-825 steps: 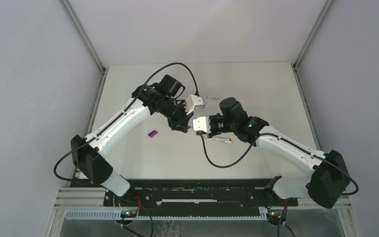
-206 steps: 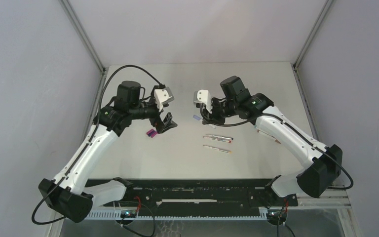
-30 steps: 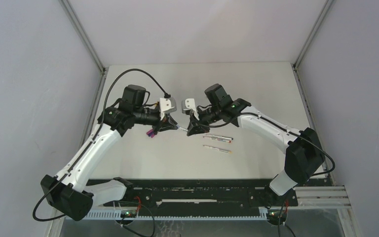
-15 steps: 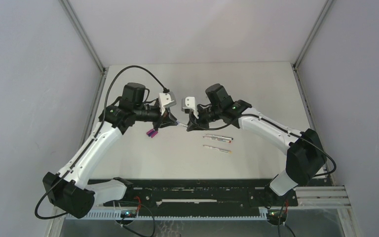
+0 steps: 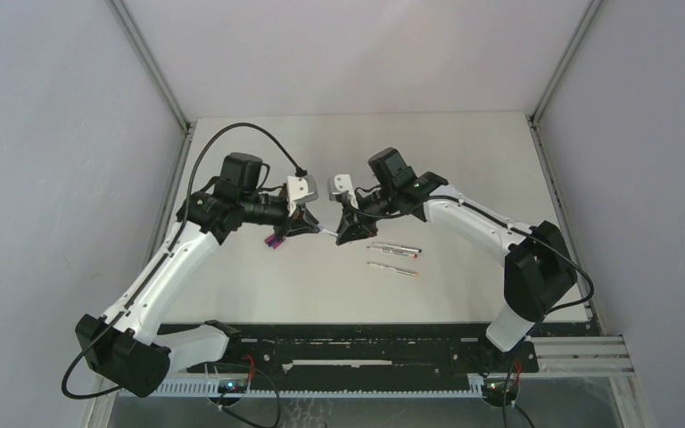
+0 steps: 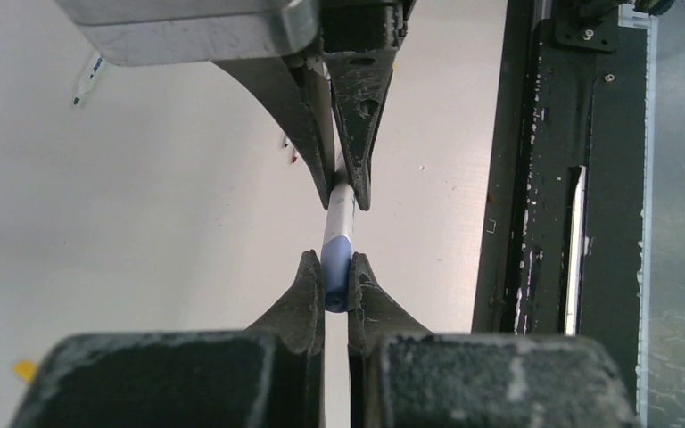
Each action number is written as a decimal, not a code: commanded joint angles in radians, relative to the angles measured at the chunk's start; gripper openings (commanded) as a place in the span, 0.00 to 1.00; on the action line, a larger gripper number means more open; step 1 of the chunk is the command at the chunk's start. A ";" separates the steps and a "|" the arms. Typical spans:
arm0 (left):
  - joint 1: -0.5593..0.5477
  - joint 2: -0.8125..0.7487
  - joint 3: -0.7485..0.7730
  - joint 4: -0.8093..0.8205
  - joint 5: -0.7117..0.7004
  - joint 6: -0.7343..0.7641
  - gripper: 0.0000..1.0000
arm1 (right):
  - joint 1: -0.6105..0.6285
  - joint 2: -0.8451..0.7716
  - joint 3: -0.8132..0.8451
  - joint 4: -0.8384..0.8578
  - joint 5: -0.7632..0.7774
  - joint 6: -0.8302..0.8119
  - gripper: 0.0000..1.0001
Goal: Open the pen caps
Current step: Open the pen cap from the pen, then place the pen at the center of the board.
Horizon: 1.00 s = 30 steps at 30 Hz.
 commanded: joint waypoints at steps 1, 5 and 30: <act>0.017 -0.098 0.017 -0.043 0.134 0.042 0.00 | -0.090 0.055 -0.026 -0.219 0.172 -0.017 0.00; 0.018 -0.087 0.034 -0.031 0.109 -0.006 0.00 | -0.090 0.067 -0.032 -0.214 0.224 -0.030 0.00; 0.123 -0.027 0.050 0.070 0.127 -0.177 0.00 | -0.161 0.057 -0.098 -0.043 0.436 0.047 0.00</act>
